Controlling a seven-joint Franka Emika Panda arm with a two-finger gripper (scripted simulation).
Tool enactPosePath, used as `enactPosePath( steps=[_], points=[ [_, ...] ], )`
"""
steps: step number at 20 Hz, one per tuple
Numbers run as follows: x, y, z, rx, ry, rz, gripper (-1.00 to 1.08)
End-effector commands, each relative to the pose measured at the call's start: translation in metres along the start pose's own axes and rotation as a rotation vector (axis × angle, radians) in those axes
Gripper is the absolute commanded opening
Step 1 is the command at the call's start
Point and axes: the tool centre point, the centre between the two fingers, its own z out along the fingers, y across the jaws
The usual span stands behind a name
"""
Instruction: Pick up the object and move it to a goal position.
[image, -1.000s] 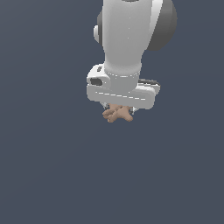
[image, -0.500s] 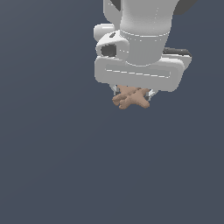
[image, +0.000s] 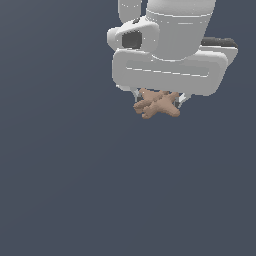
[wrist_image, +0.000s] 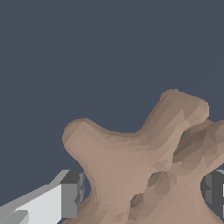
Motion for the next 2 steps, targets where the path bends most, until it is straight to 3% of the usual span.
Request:
enactPosePath(
  steps=[1,2],
  points=[
    [0.0005,-0.0007,-0.0016,0.0,0.0,0.0,-1.0],
    [0.0005,-0.0007,-0.0017,0.0,0.0,0.0,-1.0]
  ],
)
